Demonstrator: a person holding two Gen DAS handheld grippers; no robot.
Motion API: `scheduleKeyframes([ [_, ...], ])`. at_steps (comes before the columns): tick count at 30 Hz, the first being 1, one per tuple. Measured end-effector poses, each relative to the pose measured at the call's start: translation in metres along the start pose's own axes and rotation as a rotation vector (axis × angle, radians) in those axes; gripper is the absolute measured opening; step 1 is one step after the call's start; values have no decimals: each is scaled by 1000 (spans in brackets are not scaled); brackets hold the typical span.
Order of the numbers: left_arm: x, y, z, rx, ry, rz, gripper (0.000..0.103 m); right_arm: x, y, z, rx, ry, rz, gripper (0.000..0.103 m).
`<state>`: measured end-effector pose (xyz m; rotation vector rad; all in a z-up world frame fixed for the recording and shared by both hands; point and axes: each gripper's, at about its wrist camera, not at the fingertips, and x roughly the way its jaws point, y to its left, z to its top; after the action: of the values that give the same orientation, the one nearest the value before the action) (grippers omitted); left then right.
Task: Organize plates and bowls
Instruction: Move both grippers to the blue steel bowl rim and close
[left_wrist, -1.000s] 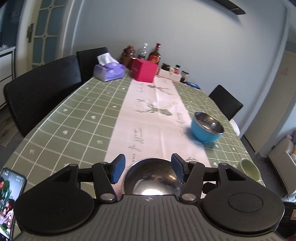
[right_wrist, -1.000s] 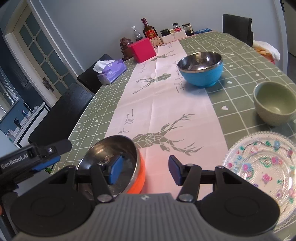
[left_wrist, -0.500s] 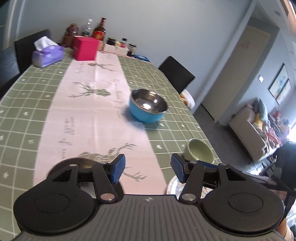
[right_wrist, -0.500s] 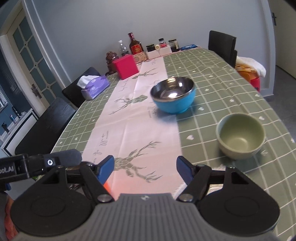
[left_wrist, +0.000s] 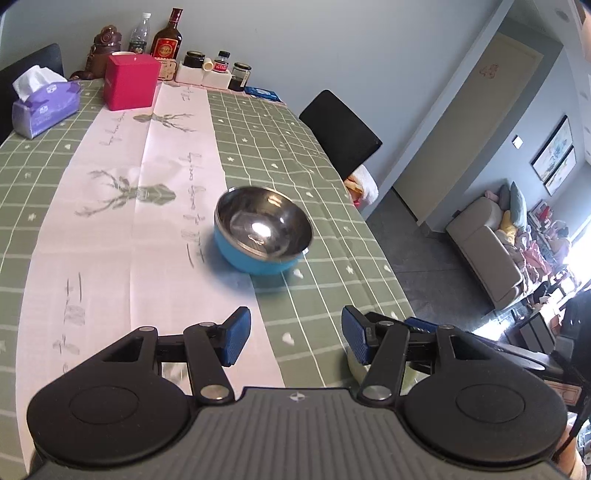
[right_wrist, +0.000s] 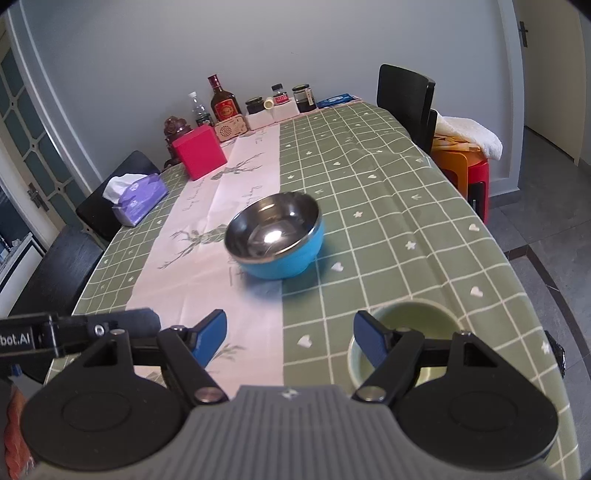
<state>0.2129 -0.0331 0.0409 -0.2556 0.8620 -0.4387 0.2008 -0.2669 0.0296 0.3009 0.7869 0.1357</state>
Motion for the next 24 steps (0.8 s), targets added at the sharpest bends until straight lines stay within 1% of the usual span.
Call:
scheduleKeyframes([
  [6, 38, 13, 38, -14, 22, 66, 66, 35, -10, 35, 40, 39, 5, 75],
  [8, 51, 19, 47, -28, 32, 95, 65, 50, -11, 45, 46, 56, -6, 74],
  [11, 70, 28, 60, -41, 36, 112, 65, 75, -13, 57, 65, 87, -9, 71],
  [14, 89, 40, 70, -77, 38, 136, 61, 99, -15, 65, 92, 121, -14, 68],
  [15, 95, 43, 73, -87, 40, 139, 61, 107, -16, 67, 100, 130, -19, 66],
  [16, 101, 47, 76, -98, 41, 142, 60, 113, -17, 69, 109, 140, -24, 60],
  [17, 105, 50, 77, -106, 37, 141, 59, 120, -18, 71, 119, 150, -28, 57],
  [18, 111, 53, 79, -111, 35, 142, 59, 125, -18, 72, 123, 158, -28, 56],
  [21, 127, 56, 82, -104, 51, 168, 52, 138, -16, 76, 117, 172, -45, 55],
  [23, 135, 56, 81, -91, 64, 173, 50, 146, -15, 78, 115, 188, -46, 48],
  [24, 140, 56, 80, -83, 73, 183, 47, 151, -15, 79, 118, 195, -50, 47],
])
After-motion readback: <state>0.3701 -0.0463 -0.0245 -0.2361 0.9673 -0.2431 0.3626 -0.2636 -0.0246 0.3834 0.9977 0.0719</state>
